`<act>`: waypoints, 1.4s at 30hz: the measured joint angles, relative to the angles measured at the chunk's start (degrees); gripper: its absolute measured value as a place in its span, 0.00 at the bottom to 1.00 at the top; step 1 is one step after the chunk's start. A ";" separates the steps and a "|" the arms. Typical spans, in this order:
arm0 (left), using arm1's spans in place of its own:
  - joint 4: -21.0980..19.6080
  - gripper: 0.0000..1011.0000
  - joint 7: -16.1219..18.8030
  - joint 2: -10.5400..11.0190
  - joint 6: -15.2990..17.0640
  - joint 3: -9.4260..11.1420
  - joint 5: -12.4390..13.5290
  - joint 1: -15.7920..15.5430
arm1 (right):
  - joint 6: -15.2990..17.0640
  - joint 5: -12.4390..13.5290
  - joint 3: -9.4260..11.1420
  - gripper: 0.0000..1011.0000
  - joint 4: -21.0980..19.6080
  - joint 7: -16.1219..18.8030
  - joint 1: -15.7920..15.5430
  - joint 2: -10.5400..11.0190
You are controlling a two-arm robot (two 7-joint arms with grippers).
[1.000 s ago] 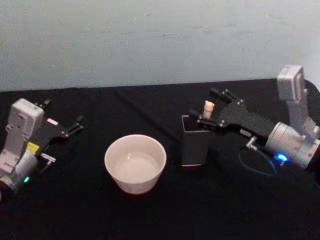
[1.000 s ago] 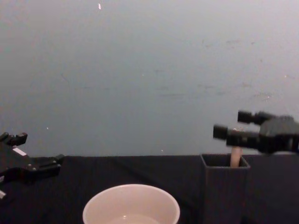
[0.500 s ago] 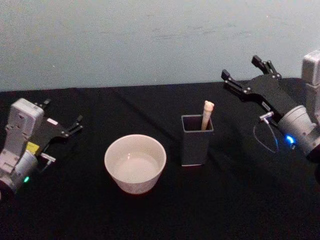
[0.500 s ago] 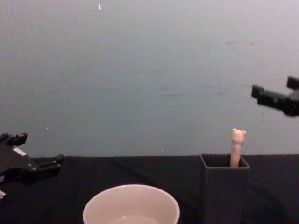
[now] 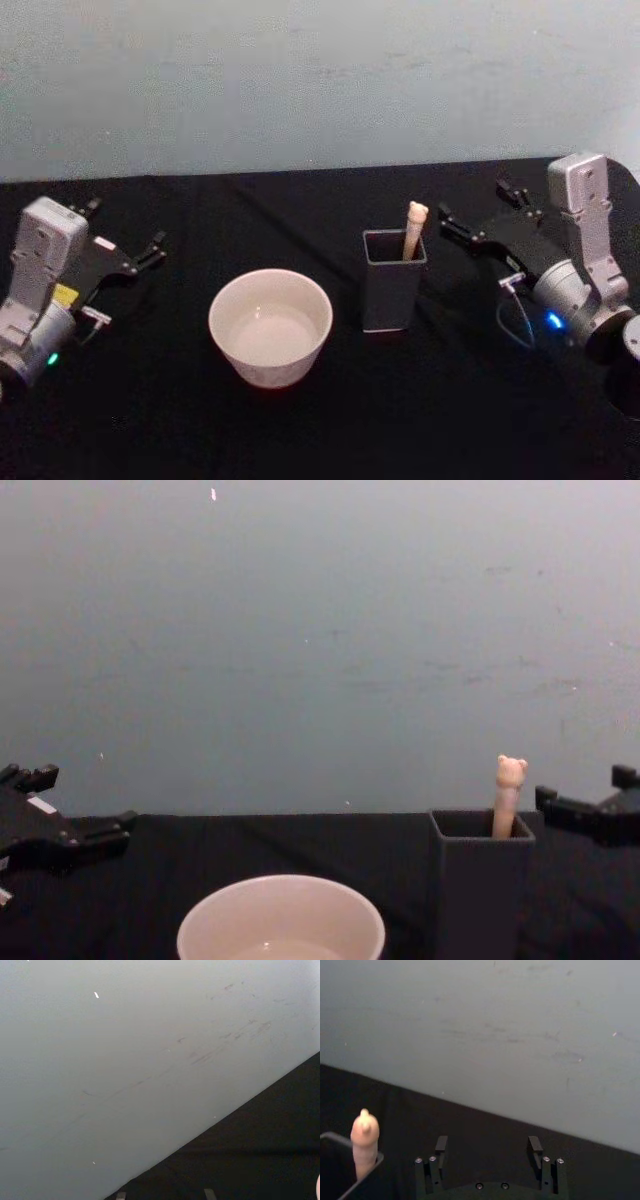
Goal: Pick up the stirring spoon with one hand, stir inside the cup, then place it back in its original position.
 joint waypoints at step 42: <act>0.00 0.99 0.00 0.00 0.00 0.00 0.00 0.00 | 0.35 -0.43 0.04 0.99 0.56 0.29 0.13 -0.27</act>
